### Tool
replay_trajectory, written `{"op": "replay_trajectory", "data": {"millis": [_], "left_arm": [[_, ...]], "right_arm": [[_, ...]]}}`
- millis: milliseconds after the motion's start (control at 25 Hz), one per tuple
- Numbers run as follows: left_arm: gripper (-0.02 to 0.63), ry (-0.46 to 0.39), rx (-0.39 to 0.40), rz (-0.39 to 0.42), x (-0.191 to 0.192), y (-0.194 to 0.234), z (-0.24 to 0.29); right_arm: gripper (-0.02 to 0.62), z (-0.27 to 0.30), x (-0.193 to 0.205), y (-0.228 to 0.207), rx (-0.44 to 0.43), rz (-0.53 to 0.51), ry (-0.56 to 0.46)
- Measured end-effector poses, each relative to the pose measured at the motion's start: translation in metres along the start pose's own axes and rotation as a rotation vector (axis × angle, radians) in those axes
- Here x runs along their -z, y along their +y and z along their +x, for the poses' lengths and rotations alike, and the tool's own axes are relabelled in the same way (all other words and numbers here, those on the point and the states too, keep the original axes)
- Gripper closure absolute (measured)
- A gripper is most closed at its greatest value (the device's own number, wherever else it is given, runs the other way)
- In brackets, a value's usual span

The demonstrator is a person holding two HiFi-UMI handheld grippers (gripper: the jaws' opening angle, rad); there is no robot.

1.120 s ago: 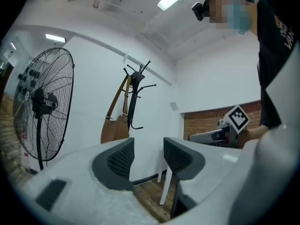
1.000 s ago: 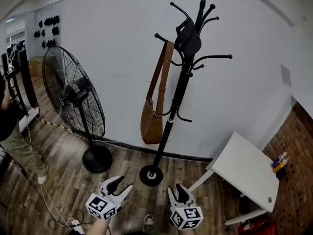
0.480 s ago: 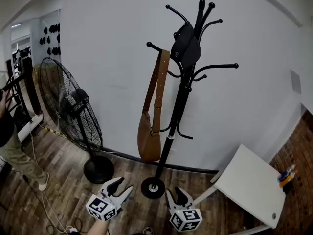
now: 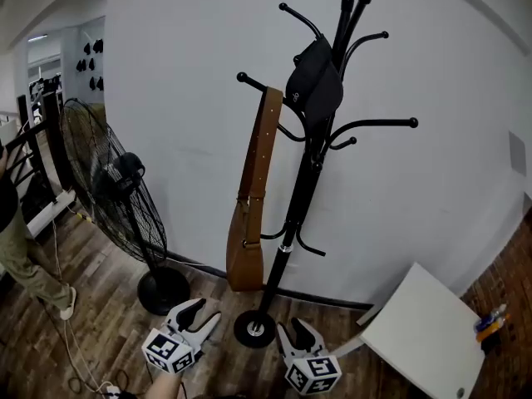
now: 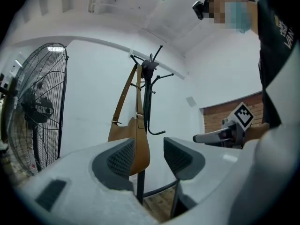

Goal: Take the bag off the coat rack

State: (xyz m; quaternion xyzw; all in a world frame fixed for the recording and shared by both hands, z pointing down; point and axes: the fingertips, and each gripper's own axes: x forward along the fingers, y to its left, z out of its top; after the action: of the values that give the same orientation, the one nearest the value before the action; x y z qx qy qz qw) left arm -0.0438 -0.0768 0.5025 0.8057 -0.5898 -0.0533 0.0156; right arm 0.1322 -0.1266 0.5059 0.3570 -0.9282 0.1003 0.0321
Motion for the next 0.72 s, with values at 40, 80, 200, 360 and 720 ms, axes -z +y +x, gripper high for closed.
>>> {"op": "replay_trajectory", "data": {"millis": [40,80,200,360,720], "left_arm": [[0.416,-0.001,-0.007,-0.002,0.0,0.001,0.003],[0.416,0.0,-0.01,-0.004,0.001,0.002,0.005],[0.417,0.014,-0.014,0.0,0.005,0.003,0.01],[0.419,0.007,-0.023,-0.011,0.006,0.019,0.019],[0.42,0.011,0.093,-0.002,-0.006,0.063,0.072]], "right_arm": [[0.456,0.003,-0.001,-0.002,-0.01,0.001,0.0],[0.456,0.006,-0.002,-0.005,-0.017,0.004,-0.003],[0.456,0.015,-0.006,-0.006,-0.033,0.014,-0.013],[0.456,0.032,-0.013,-0.004,-0.038,0.0,-0.02],[0.459,0.071,-0.038,-0.001,0.047,-0.001,-0.075]]}}
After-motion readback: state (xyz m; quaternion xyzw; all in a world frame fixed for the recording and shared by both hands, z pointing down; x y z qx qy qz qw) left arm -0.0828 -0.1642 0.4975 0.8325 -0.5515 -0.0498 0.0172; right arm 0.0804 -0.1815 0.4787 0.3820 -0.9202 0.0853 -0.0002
